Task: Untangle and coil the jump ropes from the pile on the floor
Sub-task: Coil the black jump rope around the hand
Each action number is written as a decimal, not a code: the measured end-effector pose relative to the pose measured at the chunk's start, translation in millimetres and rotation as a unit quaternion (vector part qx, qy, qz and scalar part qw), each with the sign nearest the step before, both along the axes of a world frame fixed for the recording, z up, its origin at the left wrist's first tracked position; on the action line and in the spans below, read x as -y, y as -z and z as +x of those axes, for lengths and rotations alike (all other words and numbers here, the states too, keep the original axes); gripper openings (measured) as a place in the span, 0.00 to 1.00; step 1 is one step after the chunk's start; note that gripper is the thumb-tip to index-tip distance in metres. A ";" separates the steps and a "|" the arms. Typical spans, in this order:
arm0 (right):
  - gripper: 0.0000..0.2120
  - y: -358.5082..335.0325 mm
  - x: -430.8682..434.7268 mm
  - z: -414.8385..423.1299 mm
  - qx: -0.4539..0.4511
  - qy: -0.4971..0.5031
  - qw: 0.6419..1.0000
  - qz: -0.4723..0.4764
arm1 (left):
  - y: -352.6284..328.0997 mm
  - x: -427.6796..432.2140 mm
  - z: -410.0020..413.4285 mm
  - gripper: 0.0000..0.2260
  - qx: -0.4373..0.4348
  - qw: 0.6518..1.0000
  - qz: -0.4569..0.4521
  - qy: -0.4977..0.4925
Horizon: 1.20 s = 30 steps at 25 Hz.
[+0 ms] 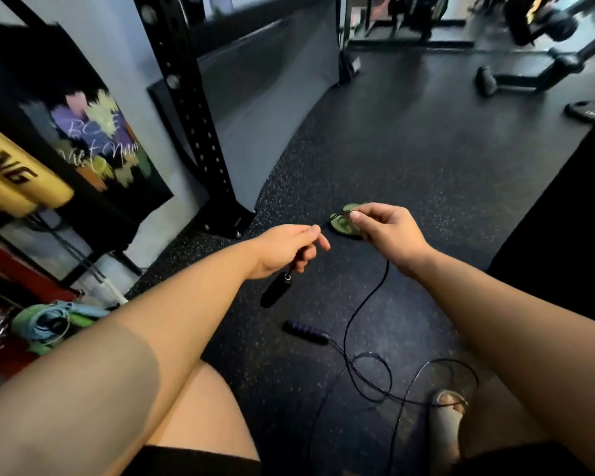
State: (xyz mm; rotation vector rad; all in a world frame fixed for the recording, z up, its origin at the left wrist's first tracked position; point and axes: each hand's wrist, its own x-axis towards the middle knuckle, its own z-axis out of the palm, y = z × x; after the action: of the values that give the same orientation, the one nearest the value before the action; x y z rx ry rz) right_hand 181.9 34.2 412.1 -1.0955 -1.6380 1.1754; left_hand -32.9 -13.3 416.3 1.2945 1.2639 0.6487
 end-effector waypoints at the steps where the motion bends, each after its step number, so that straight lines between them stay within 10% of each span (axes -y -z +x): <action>1: 0.05 -5.7 0.3 0.9 -0.004 -0.014 1.000 0.003 | -5.0 2.6 6.8 0.18 0.031 0.999 -0.001 -0.009; 10: 0.04 7.1 -4.5 19.5 -0.016 -0.102 0.994 0.033 | -12.3 7.1 49.5 0.31 0.140 0.981 -0.109 0.073; 17: 0.08 20.3 -20.5 12.4 0.071 -0.109 0.989 0.070 | -16.5 -9.7 43.2 0.49 0.407 0.909 -0.090 0.017; 30: 0.14 14.0 11.7 -3.5 0.292 -0.234 0.927 -0.001 | -22.7 -33.0 11.4 0.57 0.415 0.895 0.019 -0.161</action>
State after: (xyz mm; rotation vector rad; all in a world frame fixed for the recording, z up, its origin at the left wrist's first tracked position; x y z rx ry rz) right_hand 178.4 22.5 398.1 -1.1610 -2.4645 1.2040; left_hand -21.5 19.6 439.0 0.6811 0.7373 1.3005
